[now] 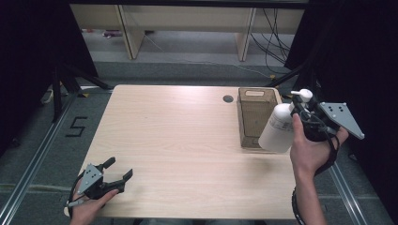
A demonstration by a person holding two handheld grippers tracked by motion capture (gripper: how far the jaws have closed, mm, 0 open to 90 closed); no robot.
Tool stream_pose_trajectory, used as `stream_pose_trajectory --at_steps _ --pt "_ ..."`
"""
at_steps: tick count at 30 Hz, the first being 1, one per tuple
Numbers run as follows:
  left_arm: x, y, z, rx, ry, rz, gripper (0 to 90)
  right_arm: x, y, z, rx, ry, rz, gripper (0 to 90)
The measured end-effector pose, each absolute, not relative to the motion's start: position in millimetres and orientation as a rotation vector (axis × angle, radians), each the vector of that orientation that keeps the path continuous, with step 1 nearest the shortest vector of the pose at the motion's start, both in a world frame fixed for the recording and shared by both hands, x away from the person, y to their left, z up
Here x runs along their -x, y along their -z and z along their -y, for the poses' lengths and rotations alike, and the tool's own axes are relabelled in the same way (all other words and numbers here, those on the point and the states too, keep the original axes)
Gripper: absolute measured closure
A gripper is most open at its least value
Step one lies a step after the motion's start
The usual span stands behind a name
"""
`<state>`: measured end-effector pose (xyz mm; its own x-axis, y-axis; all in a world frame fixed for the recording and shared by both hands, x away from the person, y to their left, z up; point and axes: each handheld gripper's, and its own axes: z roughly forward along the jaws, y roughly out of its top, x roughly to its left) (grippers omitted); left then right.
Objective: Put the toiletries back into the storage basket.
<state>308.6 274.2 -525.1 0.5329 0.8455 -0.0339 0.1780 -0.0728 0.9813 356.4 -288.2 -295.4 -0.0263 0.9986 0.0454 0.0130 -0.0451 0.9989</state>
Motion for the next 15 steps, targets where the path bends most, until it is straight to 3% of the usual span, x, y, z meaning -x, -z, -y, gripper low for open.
stream_pose_trajectory --at_steps 15 --pt "-308.4 525.0 -273.9 -1.578 -0.697 -0.901 15.1 -369.2 290.4 283.4 -1.244 -1.270 -1.218 60.2"
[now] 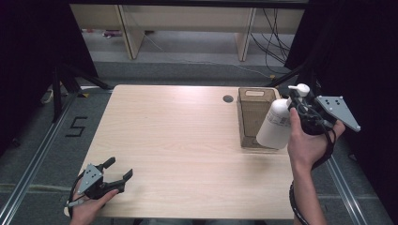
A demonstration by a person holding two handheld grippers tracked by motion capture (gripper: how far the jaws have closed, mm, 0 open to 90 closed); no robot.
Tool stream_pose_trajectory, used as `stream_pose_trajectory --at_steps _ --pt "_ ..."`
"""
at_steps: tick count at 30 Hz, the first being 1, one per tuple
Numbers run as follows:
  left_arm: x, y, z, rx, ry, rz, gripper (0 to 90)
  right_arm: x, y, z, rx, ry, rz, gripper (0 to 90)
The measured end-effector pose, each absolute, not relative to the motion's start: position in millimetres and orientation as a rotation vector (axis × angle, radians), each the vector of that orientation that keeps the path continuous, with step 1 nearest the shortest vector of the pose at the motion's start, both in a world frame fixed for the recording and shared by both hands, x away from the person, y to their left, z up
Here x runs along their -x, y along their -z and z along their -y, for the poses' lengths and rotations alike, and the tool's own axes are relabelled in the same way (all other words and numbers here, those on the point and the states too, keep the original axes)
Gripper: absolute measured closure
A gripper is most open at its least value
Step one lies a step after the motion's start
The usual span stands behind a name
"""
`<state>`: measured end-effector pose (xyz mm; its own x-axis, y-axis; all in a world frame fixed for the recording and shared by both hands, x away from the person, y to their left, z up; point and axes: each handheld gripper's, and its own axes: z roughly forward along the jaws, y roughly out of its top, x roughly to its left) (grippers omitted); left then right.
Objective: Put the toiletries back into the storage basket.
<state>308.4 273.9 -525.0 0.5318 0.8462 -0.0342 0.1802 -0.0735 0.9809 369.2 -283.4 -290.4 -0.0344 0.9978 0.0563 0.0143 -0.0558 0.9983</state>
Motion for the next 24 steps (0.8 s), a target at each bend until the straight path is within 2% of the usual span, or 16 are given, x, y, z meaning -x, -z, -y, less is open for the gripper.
stream_pose_trajectory --at_steps 24 --pt "-308.2 524.5 -274.6 -1.587 -0.696 -0.906 15.1 -397.4 284.2 275.4 -1.235 -1.254 -1.248 60.2"
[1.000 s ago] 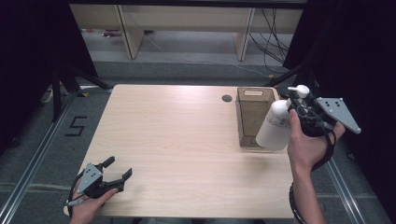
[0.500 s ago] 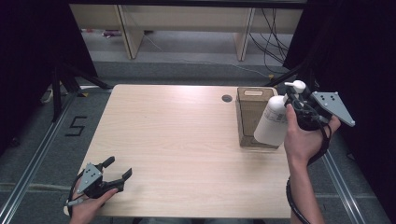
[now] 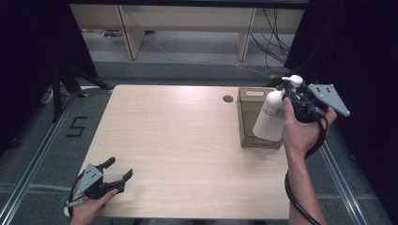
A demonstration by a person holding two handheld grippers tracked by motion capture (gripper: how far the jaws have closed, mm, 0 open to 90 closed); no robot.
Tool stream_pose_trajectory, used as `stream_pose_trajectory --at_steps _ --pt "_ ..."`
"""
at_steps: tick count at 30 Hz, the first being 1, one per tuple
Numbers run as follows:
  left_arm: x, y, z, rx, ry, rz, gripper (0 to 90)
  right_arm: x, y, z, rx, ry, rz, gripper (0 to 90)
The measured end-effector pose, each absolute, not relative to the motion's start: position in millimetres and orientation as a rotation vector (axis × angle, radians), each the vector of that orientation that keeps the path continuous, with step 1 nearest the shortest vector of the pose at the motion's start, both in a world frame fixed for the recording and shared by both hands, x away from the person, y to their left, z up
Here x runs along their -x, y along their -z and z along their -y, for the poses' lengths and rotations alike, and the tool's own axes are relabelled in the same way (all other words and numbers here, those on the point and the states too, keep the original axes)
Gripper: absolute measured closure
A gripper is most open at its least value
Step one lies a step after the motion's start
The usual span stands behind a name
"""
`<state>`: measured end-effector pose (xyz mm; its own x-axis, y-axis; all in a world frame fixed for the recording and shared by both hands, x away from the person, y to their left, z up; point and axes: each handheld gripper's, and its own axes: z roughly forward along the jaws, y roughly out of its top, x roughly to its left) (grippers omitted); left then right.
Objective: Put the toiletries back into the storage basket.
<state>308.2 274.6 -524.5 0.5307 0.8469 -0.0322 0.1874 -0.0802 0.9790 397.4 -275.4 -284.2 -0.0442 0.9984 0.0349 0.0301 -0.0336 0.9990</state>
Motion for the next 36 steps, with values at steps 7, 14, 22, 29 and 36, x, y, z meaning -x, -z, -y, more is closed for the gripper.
stream_pose_trajectory --at_steps 7,14,22,29,36 --pt "-308.3 524.5 -274.6 -1.587 -0.695 -0.907 15.1 -404.0 283.4 273.8 -1.240 -1.255 -1.253 60.2" --pt "-308.2 524.5 -274.7 -1.587 -0.695 -0.907 15.1 -413.5 285.0 272.0 -1.235 -1.248 -1.257 60.1" --pt "-309.5 525.1 -275.0 -1.579 -0.694 -0.893 15.1 -420.1 290.4 269.6 -1.255 -1.249 -1.267 60.1" --pt "-309.5 525.1 -275.0 -1.578 -0.692 -0.894 15.1 -423.9 293.6 267.5 -1.254 -1.243 -1.285 60.1" --pt "-309.4 525.1 -275.0 -1.579 -0.694 -0.892 15.1 -426.6 295.9 264.6 -1.259 -1.243 -1.301 60.1"
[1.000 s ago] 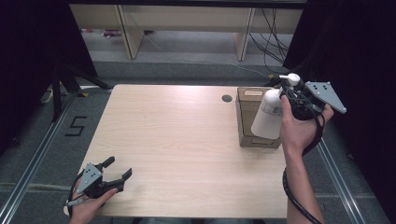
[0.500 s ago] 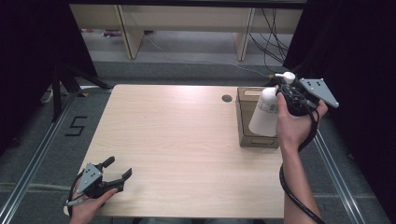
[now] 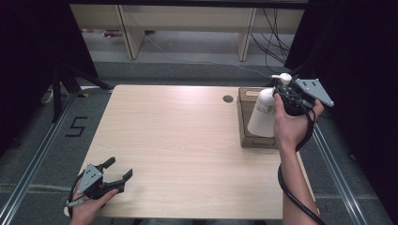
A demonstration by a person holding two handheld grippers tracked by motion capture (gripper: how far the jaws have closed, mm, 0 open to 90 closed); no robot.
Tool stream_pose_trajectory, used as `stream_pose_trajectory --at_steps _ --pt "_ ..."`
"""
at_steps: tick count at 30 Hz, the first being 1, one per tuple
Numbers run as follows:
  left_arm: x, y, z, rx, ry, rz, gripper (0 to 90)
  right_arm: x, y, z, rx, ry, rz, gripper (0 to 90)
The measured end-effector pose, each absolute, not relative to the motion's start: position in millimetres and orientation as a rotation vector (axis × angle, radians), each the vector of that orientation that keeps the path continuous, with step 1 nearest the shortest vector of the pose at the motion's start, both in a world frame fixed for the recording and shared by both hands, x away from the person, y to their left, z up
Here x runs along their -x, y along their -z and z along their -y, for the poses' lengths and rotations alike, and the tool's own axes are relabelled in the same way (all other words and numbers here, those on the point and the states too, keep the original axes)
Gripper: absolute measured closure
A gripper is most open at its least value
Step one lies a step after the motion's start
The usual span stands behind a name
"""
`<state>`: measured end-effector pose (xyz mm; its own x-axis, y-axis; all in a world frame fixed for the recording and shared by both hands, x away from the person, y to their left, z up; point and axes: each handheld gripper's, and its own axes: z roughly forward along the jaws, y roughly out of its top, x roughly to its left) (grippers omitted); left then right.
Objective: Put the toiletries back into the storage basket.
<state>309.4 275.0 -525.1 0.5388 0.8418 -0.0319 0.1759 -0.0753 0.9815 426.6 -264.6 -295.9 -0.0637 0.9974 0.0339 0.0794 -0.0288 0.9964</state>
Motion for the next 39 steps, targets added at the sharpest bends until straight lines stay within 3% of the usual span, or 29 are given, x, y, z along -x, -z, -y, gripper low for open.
stream_pose_trajectory --at_steps 39 --pt "-309.4 525.2 -275.0 -1.577 -0.693 -0.890 15.1 -435.4 317.1 261.3 -1.282 -1.214 -1.351 60.1"
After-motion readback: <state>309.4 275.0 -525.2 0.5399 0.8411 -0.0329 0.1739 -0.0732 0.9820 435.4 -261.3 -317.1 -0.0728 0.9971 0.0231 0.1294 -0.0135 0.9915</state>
